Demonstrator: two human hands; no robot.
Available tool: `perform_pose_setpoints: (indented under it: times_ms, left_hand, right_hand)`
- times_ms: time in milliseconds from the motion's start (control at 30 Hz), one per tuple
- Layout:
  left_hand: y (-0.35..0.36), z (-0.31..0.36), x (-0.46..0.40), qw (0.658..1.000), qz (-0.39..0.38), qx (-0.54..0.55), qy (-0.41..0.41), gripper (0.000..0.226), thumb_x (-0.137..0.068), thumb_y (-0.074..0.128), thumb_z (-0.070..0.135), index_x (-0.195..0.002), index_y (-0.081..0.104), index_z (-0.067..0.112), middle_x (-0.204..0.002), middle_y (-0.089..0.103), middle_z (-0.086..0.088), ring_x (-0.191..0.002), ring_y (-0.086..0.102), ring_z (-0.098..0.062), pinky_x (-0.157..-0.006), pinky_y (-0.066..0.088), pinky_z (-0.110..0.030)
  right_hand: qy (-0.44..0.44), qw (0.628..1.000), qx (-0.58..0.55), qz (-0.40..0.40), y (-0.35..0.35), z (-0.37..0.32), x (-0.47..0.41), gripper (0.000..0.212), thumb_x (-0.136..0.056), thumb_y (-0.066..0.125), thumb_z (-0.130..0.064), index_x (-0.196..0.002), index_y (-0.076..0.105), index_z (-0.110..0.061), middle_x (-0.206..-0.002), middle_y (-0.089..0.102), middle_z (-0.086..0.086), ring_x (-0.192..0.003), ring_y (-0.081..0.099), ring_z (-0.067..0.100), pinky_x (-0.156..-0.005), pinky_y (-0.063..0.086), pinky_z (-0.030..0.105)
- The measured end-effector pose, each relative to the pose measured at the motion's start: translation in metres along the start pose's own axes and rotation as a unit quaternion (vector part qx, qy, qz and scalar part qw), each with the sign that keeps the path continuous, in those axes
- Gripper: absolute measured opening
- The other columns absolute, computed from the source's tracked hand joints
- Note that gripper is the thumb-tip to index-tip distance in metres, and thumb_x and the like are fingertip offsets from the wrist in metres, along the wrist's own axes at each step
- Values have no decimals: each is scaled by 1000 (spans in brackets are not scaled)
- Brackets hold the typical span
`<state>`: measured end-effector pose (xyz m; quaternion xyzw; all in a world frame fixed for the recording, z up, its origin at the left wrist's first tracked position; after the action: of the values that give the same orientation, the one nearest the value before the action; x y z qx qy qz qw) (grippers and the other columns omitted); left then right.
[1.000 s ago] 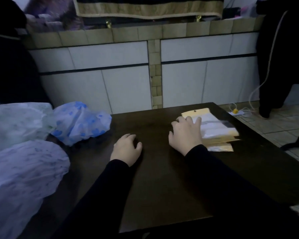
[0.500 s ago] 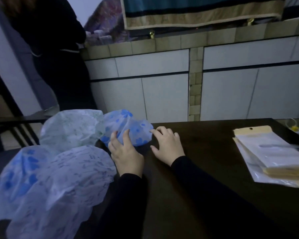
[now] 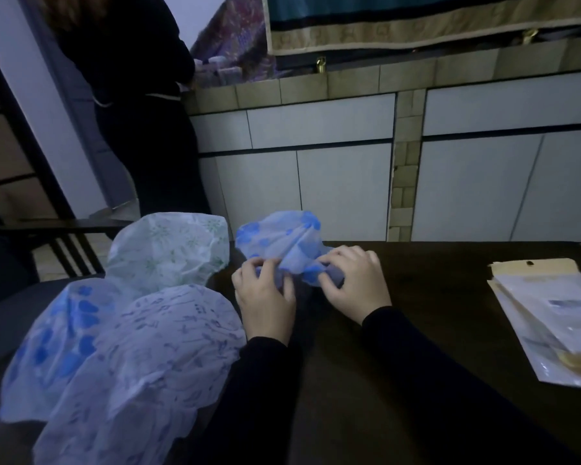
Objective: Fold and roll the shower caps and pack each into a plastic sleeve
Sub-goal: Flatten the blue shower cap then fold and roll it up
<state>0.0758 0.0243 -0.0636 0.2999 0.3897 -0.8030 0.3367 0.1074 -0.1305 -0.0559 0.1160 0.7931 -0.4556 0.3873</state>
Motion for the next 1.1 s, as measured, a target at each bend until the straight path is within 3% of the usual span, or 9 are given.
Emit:
perform_pose_setpoints:
  times_ms: [133,267,367,467,533,600,700,933,1100]
  left_hand:
    - [-6,10,-5,996,0,68,53,40,-82,55,51,-105,68,22,-128,57,-2,-119,45,-26,-99,30,-33]
    - [-8,25,-6,977,-57,185,87,59,-79,61,51,-132,49,29,-144,44,10,-135,32,-13,-110,24,-33]
    - [-6,27,-8,957,-65,270,88,68,-82,60,50,-142,36,29,-145,40,7,-138,31,-15,-114,27,-38]
    - [0,25,-14,931,-107,341,67,65,-86,51,59,-143,34,33,-150,35,8,-141,30,-14,-115,26,-36]
    - [4,30,-20,873,-155,463,-10,67,-86,50,67,-141,38,32,-148,41,3,-134,43,-11,-107,39,-31]
    - [11,34,-26,816,-186,536,-113,60,-86,50,58,-139,40,31,-144,47,-2,-123,53,-6,-94,48,-24]
    - [29,30,-33,813,-237,505,-167,47,-91,51,45,-137,40,41,-139,50,-1,-122,53,-11,-100,46,-31]
    - [56,22,-29,746,-317,533,-244,25,-92,59,12,-116,66,7,-102,70,-11,-85,66,-17,-76,52,-28]
    - [65,22,-34,717,-326,560,-256,25,-84,69,5,-109,69,5,-107,71,-19,-89,69,-28,-81,55,-39]
  right_hand:
    - [1,990,-116,86,-40,13,8,25,-89,52,-36,-92,68,-17,-88,63,-7,-82,59,9,-74,48,27]
    - [31,963,-227,139,-69,19,15,26,-94,51,-38,-94,67,-18,-86,62,-8,-81,60,6,-70,48,19]
    - [77,945,-286,137,-83,20,19,25,-94,49,-41,-95,66,-22,-86,67,-8,-81,64,6,-68,52,21]
    - [158,884,-407,165,-103,20,14,18,-99,49,-29,-90,63,-21,-77,68,-5,-72,66,6,-62,52,18]
    - [229,827,-482,177,-110,27,5,21,-98,48,-28,-90,64,-17,-76,69,-4,-72,66,8,-65,53,21]
    - [311,746,-570,149,-106,36,0,25,-96,52,-34,-102,67,-14,-90,73,5,-84,69,18,-76,55,34]
    - [387,674,-622,94,-93,50,2,39,-93,55,-39,-119,64,-11,-111,70,15,-103,66,32,-87,53,44]
    - [481,612,-625,50,-71,80,18,42,-92,53,-43,-116,68,-12,-108,70,15,-88,68,29,-77,53,38]
    - [499,608,-616,40,-64,90,21,34,-95,50,-39,-107,68,-12,-87,73,10,-78,68,26,-76,52,37]
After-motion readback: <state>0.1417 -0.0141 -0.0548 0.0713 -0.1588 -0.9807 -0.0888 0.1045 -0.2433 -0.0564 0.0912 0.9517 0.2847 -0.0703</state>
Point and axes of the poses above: each hand's wrist, its own x-axis away from the middle knuckle, its own y-axis out of the palm, z = x × y, the point moved 3 cm from there along -x, towards the middle knuckle
